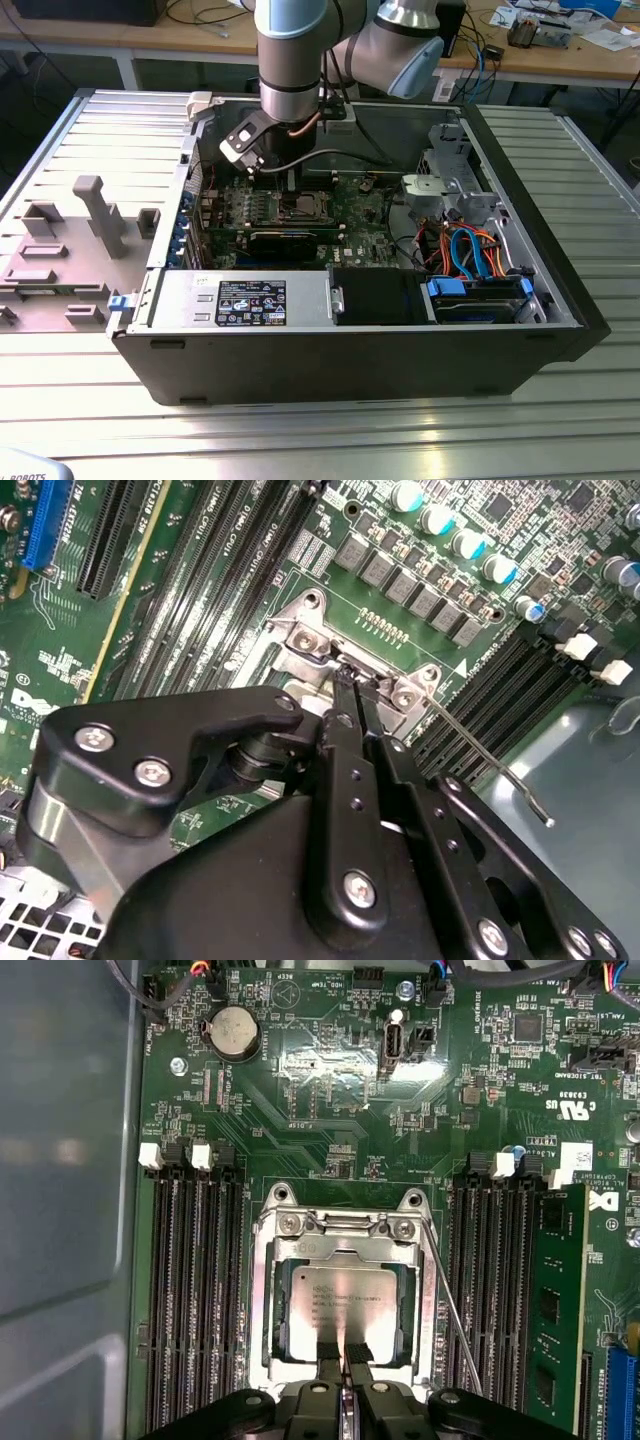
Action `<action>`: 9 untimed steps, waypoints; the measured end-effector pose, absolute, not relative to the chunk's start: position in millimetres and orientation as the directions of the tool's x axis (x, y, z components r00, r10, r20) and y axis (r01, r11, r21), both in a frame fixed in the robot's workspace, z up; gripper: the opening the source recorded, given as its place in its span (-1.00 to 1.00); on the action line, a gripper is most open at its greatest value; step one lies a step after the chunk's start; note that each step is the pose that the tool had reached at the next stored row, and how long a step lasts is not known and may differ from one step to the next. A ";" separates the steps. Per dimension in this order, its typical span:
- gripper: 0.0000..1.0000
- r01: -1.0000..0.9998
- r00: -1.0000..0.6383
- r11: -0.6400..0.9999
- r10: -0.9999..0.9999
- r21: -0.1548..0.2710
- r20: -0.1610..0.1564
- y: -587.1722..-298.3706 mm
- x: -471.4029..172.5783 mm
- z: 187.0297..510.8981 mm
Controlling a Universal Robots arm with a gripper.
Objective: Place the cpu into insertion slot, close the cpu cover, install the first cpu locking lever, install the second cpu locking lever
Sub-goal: 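Close the cpu cover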
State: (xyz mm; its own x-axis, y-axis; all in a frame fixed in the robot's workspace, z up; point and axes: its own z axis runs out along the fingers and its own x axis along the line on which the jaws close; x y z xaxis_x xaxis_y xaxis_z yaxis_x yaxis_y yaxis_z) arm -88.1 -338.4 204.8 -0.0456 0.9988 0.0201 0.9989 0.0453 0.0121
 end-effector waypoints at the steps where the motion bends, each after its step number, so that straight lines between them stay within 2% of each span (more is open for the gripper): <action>1: -0.67 0.999 -0.045 0.045 0.999 0.012 0.020 -338.4 -87.6 204.8; 9: -0.67 0.999 -0.041 0.040 0.999 0.012 0.020 -338.1 -84.7 217.8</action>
